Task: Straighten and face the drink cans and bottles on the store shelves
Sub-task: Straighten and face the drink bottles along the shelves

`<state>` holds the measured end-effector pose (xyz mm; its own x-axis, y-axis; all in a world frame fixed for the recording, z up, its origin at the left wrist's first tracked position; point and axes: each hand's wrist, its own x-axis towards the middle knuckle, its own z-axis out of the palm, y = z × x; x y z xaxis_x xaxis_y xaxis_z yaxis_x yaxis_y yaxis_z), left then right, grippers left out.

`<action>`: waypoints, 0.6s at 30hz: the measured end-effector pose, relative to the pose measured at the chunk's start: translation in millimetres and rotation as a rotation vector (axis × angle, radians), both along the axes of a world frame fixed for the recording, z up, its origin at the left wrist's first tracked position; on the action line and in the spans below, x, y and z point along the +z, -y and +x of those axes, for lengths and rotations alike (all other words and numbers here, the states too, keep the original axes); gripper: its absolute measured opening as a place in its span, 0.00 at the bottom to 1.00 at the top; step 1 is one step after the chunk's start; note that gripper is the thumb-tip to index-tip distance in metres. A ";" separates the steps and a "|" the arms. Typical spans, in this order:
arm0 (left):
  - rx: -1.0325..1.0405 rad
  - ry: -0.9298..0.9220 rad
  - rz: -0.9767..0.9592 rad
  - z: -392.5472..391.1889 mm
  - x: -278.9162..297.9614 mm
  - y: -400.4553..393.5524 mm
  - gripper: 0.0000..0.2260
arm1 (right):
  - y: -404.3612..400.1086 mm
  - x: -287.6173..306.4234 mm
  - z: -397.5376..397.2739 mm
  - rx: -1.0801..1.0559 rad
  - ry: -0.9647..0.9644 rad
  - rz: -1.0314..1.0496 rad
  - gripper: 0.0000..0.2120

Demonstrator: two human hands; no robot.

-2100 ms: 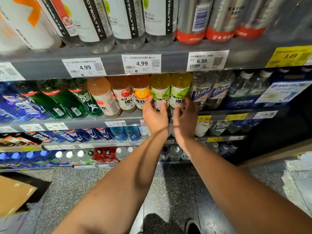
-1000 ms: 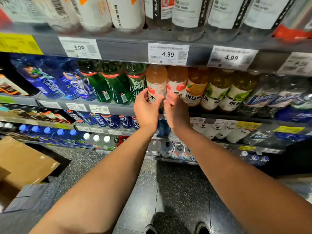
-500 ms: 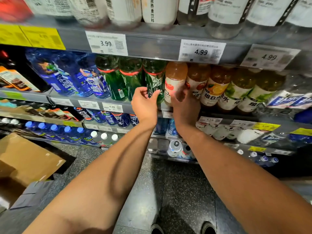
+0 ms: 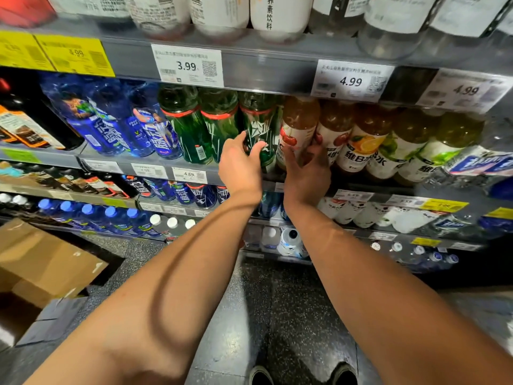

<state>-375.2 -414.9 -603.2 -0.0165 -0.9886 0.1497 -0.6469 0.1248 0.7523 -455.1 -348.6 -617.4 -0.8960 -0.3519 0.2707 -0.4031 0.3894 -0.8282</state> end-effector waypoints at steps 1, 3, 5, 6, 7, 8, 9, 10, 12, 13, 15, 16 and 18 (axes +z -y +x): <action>0.002 -0.011 -0.001 0.5 -0.3 0.9 0.23 | -0.6 -0.3 -0.8 0.004 -0.007 0.006 0.33; -0.002 -0.040 0.006 1.5 -1.6 1.9 0.23 | -0.7 -0.4 -1.4 0.013 -0.031 0.004 0.29; -0.020 -0.069 0.016 1.9 -3.3 0.9 0.23 | 0.4 -1.3 -1.0 0.027 -0.046 -0.006 0.27; -0.027 -0.084 0.014 2.2 -4.3 -0.1 0.23 | 1.2 -1.7 -0.9 0.032 -0.049 -0.007 0.27; -0.031 -0.102 0.008 3.1 -5.3 -1.3 0.22 | 1.9 -2.8 -0.5 0.034 -0.049 -0.008 0.27; -0.037 -0.123 0.005 4.0 -6.4 -2.0 0.22 | 1.9 -3.7 -0.4 0.037 -0.041 -0.013 0.26; -0.047 -0.143 0.006 5.1 -7.5 -2.2 0.22 | 1.8 -4.6 -0.2 0.040 -0.026 -0.026 0.24; -0.059 -0.154 0.014 7.5 -8.4 -2.1 0.22 | 0.8 -5.1 0.7 0.043 -0.008 -0.041 0.21; -0.103 -0.177 0.053 12.1 -9.9 -2.8 0.22 | -3.9 -4.2 2.3 0.044 0.016 -0.059 0.18; -0.131 -0.198 0.080 14.4 -10.3 -3.9 0.22 | -7.1 -3.5 4.6 0.052 0.023 -0.052 0.19; -0.160 -0.210 0.109 18.9 -9.0 -8.2 0.21 | -12.3 0.7 12.4 0.109 0.048 -0.030 0.19; -0.159 -0.200 0.103 21.4 -7.4 -10.6 0.20 | -13.5 3.9 17.2 0.153 0.069 -0.035 0.18; -0.128 -0.193 0.079 28.6 -2.3 -15.4 0.19 | -12.7 13.8 29.2 0.247 0.105 -0.057 0.16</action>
<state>-346.6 -399.5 -605.4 -0.1215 -0.9890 0.0844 -0.4726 0.1324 0.8713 -425.9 -335.9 -603.6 -0.8091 -0.5502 0.2067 -0.3909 0.2412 -0.8883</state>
